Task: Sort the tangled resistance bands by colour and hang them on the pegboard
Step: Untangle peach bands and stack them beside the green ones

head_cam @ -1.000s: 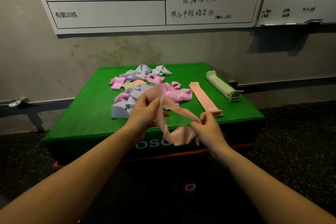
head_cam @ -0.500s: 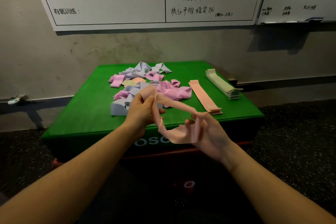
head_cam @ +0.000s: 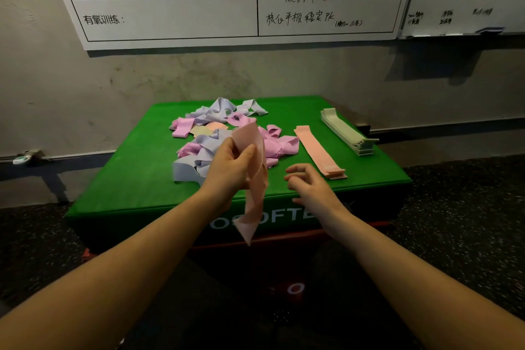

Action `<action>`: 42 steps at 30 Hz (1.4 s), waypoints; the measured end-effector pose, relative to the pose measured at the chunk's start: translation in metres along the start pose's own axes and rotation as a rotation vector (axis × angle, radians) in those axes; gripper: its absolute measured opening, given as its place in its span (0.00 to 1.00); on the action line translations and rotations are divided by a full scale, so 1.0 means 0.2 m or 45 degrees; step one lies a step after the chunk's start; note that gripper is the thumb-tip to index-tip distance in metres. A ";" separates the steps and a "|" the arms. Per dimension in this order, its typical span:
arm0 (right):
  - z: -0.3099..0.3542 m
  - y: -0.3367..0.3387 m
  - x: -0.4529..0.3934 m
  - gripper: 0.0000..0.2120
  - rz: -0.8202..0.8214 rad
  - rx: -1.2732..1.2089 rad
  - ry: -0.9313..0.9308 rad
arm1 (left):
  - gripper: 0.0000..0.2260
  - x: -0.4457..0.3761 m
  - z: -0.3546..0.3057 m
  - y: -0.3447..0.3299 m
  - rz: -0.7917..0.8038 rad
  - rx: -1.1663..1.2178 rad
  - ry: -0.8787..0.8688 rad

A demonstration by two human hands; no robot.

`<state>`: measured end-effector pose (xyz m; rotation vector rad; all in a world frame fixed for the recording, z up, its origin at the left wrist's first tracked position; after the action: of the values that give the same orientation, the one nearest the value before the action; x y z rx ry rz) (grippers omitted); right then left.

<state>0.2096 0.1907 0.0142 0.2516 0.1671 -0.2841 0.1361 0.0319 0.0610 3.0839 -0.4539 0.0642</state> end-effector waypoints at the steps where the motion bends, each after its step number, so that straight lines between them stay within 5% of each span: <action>1: 0.04 -0.01 0.00 0.07 -0.019 -0.062 0.040 | 0.11 0.00 0.00 -0.01 0.005 -0.018 -0.010; 5: 0.15 -0.08 -0.02 0.17 0.084 -0.145 0.072 | 0.08 0.02 0.00 -0.04 0.052 -0.089 -0.077; 10: 0.21 -0.10 -0.06 0.03 0.063 0.016 0.210 | 0.09 0.02 -0.01 -0.03 0.072 -0.122 -0.130; 16: 0.17 -0.11 -0.09 0.09 0.036 -0.226 0.051 | 0.07 0.01 0.01 -0.04 0.089 -0.122 -0.139; 22: 0.15 -0.13 -0.11 0.04 0.000 -0.112 0.070 | 0.06 0.04 0.04 -0.09 0.080 0.003 -0.078; 26: 0.13 -0.14 -0.06 0.17 0.009 -0.114 0.236 | 0.08 0.04 0.01 -0.11 0.035 0.155 -0.071; 30: 0.11 -0.03 -0.01 0.18 -0.208 -0.239 0.425 | 0.07 0.03 0.01 -0.10 -0.007 0.193 -0.049; 32: 0.06 -0.01 -0.01 0.17 -0.231 -0.367 0.338 | 0.10 0.02 0.00 -0.09 0.000 0.201 -0.015; 37: -0.20 -0.15 0.02 0.26 0.185 -0.435 -0.192 | 0.10 -0.02 0.02 -0.07 -0.066 0.412 0.081; 42: -0.12 -0.24 0.12 0.22 0.588 -1.019 -0.307 | 0.06 -0.03 0.00 -0.04 -0.191 0.342 -0.015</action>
<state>0.2151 0.1458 -0.0247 -0.5352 -0.0270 0.2225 0.1331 0.0422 0.0612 3.3721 -0.2285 0.1126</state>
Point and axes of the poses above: each hand's wrist, its own x-axis away from the middle knuckle, its own y-axis out of the back of the hand, z = x × y, the point moved 7 cm from there along -x, towards the middle knuckle, and after that the axes turned 10 degrees about y, right-handed, at the moved point
